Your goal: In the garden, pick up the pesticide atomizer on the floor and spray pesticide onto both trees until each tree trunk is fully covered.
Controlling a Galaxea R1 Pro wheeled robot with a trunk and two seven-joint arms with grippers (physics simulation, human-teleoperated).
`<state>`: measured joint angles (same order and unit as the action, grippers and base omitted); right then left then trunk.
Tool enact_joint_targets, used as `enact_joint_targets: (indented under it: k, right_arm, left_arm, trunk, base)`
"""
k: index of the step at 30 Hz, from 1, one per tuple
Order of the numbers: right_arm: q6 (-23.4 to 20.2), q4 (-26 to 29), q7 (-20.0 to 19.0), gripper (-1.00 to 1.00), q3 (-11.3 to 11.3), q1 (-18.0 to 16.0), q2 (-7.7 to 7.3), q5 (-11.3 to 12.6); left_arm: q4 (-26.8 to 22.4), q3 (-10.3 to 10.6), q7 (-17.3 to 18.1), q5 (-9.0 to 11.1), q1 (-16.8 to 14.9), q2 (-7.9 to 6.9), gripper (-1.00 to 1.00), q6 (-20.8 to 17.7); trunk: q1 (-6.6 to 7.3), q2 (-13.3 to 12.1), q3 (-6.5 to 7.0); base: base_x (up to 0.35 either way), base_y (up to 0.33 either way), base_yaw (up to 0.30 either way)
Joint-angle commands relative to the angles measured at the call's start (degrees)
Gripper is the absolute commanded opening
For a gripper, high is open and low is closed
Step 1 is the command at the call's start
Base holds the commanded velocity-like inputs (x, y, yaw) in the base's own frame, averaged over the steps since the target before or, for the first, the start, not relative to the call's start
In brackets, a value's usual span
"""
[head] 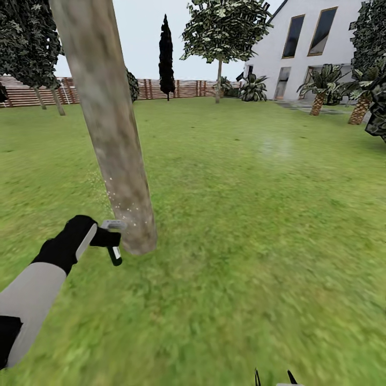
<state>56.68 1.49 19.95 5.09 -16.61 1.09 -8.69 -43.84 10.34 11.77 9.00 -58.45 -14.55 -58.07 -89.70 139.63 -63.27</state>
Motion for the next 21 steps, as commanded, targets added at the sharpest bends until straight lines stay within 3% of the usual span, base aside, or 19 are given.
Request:
enact_joint_targets:
  k: [1,3,4,11,21]
  right_arm:
    - [0.0,0.0,0.0,1.0,0.0,0.0,-0.02,0.0]
    - [0.0,0.0,-0.1,1.0,0.0,0.0,-0.04,-0.1]
    - [0.0,0.0,-0.1,1.0,0.0,0.0,-0.04,-0.1]
    - [0.0,0.0,-0.1,1.0,0.0,0.0,-0.21,-0.2]
    - [0.0,0.2,-0.1,1.0,0.0,0.0,-0.39,0.0]
  left_arm:
    - [0.2,0.0,0.0,0.0,-0.2,-0.19,-1.0,-0.1]
    - [0.6,-0.1,0.3,0.0,0.2,-3.06,-1.0,-0.1]
    - [0.4,0.0,0.4,0.0,0.3,-3.52,-1.0,-0.1]
    - [0.0,0.2,0.4,0.2,0.5,-3.35,-1.0,0.0]
    - [0.1,0.2,0.4,0.5,0.5,-3.2,-1.0,0.1]
  trunk:
    - [0.0,0.0,0.0]
    - [0.0,0.0,0.0]
    - [0.0,0.0,0.0]
    - [0.0,0.0,0.0]
    - [0.0,0.0,0.0]
  base:
    - [0.0,0.0,0.0]
    - [0.0,0.0,0.0]
    - [0.0,0.0,0.0]
    - [0.0,-0.006,0.0]
    - [0.0,-0.254,0.0]
